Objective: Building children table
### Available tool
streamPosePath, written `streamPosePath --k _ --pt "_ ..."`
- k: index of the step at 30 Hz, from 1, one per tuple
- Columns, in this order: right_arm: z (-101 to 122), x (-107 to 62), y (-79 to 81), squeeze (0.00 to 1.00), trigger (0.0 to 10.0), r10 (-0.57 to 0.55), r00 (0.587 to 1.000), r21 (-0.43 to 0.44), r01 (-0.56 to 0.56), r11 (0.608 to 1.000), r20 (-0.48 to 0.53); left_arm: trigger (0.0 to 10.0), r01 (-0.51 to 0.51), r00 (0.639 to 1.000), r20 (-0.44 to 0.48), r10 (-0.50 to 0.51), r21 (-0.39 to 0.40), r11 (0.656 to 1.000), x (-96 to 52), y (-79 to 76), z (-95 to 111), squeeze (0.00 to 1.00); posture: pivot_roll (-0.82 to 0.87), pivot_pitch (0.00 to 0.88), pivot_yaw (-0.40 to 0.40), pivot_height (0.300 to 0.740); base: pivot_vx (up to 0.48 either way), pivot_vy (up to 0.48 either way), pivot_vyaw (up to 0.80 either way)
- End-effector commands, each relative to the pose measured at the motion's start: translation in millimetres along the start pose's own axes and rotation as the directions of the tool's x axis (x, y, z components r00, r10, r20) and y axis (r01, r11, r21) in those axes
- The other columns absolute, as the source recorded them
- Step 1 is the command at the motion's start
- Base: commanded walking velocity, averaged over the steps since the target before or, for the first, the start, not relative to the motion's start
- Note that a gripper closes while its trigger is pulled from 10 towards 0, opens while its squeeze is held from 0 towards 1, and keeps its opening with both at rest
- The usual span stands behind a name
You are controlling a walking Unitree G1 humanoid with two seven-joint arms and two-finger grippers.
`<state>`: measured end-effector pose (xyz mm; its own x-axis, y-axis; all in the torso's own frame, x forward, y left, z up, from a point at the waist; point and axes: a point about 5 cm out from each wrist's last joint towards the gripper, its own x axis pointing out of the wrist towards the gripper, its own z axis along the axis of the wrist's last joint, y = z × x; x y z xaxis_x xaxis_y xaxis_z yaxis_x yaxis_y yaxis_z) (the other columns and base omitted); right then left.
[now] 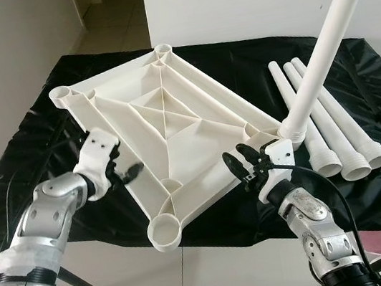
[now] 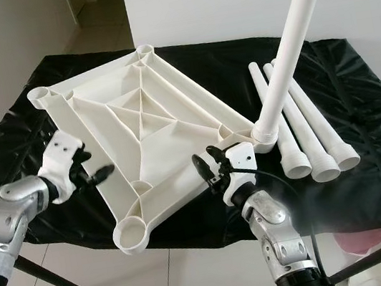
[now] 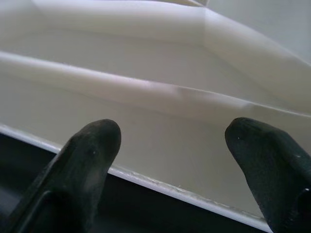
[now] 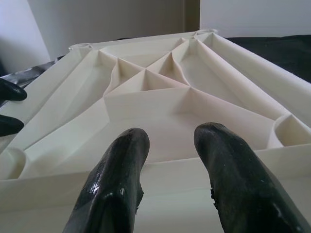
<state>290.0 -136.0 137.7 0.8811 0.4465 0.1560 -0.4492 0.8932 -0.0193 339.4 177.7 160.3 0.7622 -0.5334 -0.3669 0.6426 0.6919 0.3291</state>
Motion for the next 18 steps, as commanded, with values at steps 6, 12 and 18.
streamPosePath --k 6,12,18 --pt "-3.6 -4.7 -2.5 0.0 10.0 0.001 1.0 -0.006 -0.001 1.0 -0.022 10.0 0.211 0.974 -0.11 -0.198 0.131 0.969 3.9 -11.2 -13.2 0.0 0.04 0.095 -0.021 0.74 0.0 0.0 0.0" --pt "-3.2 -5.9 -4.0 0.0 10.0 -0.009 1.0 -0.011 0.009 1.0 -0.021 10.0 0.259 0.962 -0.142 -0.234 0.195 0.946 6.9 -22.9 -18.7 0.0 0.03 0.093 -0.011 0.74 0.0 0.0 0.0" --pt "-4.5 -7.4 -2.8 0.0 10.0 -0.01 1.0 -0.009 0.01 1.0 -0.022 10.0 0.306 0.952 -0.083 -0.295 0.214 0.928 10.3 -46.7 -9.1 0.0 0.03 0.087 -0.008 0.74 0.0 0.0 0.0"
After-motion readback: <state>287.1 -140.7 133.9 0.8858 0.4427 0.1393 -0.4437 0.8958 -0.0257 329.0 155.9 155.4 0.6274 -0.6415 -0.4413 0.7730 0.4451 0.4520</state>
